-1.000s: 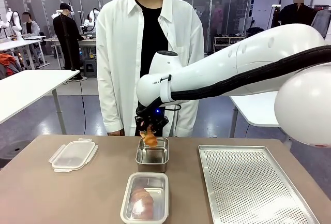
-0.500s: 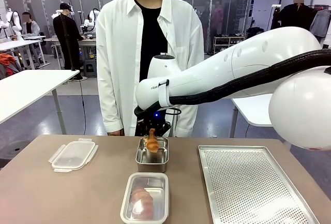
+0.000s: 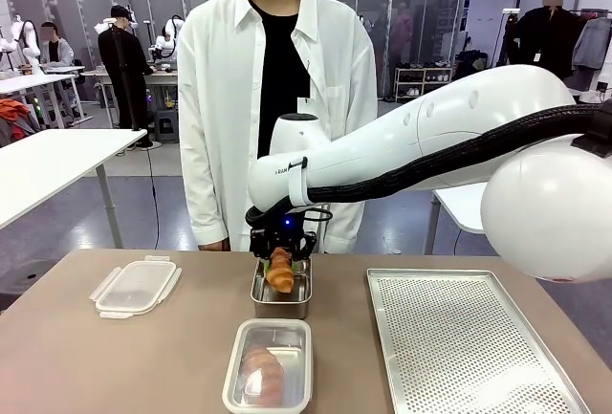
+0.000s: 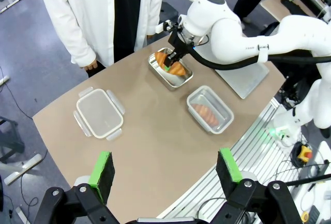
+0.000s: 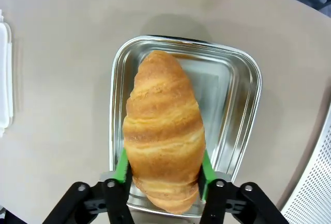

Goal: Place the bread into the airtight container.
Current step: Pick up a Butter Roll and place it into an empty Airtight Container.

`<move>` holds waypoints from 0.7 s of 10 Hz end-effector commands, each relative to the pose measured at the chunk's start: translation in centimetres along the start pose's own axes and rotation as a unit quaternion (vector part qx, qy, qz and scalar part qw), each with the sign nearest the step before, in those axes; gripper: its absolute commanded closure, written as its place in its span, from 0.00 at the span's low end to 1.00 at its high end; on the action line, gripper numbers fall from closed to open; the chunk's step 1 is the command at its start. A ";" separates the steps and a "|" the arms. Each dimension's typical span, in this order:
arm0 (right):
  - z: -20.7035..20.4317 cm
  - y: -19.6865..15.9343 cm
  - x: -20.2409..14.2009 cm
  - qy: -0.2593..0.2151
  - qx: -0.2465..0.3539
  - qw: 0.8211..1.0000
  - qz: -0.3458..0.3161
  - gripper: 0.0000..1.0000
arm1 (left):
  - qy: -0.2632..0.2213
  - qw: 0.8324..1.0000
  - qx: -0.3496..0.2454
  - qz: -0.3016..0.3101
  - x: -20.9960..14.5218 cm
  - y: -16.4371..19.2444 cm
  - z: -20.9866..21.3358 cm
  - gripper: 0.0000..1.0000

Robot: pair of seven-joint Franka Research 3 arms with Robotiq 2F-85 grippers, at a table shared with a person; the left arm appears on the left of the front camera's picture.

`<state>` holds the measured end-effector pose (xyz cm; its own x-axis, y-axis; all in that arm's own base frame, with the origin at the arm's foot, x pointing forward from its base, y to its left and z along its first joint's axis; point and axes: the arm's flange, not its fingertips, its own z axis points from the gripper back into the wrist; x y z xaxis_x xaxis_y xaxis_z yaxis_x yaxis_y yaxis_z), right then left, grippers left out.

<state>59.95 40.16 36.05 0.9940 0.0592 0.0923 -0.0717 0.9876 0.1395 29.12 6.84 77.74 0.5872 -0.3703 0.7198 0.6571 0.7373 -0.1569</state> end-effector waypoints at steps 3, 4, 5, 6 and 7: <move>0.7 -0.1 0.6 -0.008 -0.026 1.000 -0.012 0.04 | -0.001 1.000 -0.003 -0.004 0.0 -0.1 0.0 0.00; 0.8 -0.5 0.9 -0.004 -0.017 1.000 -0.005 0.04 | -0.001 1.000 -0.003 -0.004 0.0 -0.1 0.0 0.00; 0.4 -0.2 0.3 0.000 -0.009 1.000 0.002 0.04 | -0.001 1.000 -0.003 -0.004 0.0 -0.1 0.0 0.00; 0.4 -0.2 0.3 0.000 -0.009 1.000 0.002 0.04 | -0.001 1.000 -0.003 -0.004 0.0 -0.1 0.0 0.00; 0.4 -0.2 0.3 0.000 -0.009 1.000 0.002 0.04 | -0.001 1.000 -0.003 -0.004 0.0 -0.1 0.0 0.00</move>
<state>60.28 39.89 36.59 0.9935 0.0626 0.0949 -0.0740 0.9898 0.1217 29.12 6.84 77.74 0.5872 -0.3703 0.7198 0.6571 0.7373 -0.1568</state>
